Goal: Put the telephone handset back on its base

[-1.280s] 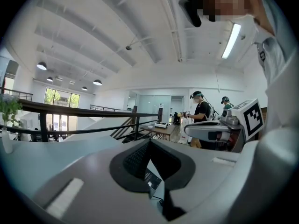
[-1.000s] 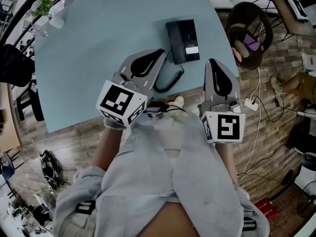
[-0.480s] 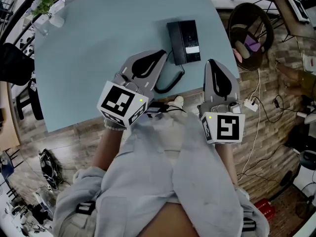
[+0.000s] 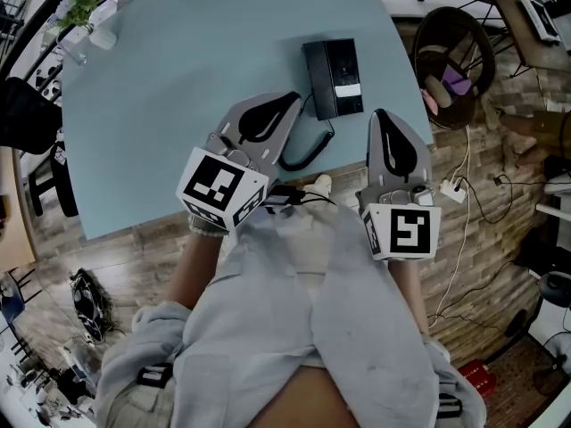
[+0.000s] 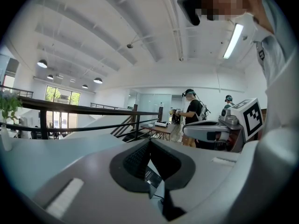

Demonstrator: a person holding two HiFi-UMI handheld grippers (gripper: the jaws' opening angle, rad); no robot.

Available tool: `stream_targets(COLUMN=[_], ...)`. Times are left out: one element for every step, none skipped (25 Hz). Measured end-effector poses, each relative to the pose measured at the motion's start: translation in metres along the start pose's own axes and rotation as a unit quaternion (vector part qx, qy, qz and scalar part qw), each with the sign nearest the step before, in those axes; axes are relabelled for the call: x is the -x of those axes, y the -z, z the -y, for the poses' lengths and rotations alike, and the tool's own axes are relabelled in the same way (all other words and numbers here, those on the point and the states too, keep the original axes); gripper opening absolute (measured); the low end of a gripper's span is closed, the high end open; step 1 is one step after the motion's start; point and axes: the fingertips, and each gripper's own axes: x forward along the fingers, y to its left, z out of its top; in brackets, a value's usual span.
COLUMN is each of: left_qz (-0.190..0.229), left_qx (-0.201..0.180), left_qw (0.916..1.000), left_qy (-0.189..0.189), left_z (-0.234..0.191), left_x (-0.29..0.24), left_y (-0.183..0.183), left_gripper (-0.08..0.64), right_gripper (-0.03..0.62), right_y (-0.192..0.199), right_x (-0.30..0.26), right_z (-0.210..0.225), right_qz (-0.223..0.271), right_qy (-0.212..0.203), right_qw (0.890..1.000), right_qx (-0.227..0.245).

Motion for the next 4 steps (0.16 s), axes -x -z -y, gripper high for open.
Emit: stream_targets(left_qz=[0.000,0.000,0.000,0.000], left_qx=[0.000,0.000,0.000,0.000], left_qw=[1.0000,1.0000,1.0000,1.0000], left_qy=[0.000,-0.001,-0.001,-0.001], left_z=[-0.0006,-0.0013,-0.0020,-0.0027], left_x=[0.0000,0.0000,0.0000,-0.0001], left_y=[-0.0001,-0.0002,-0.0004,-0.0006], left_gripper=[0.003,0.003,0.003,0.003], right_gripper=[0.006,0.006,0.006,0.006], right_y=[-0.0003,-0.0007,-0.0011,-0.0015], right_x=[-0.0006,-0.0012,-0.0018,-0.0024], right_z=[-0.0002,-0.0004,-0.0006,-0.0009], right_qz=[0.000,0.001,0.001,0.001], right_qy=[0.000,-0.001,-0.001,-0.001], right_qw=[1.000,1.000,1.000,1.000], right_qx=[0.000,0.000,0.000,0.000])
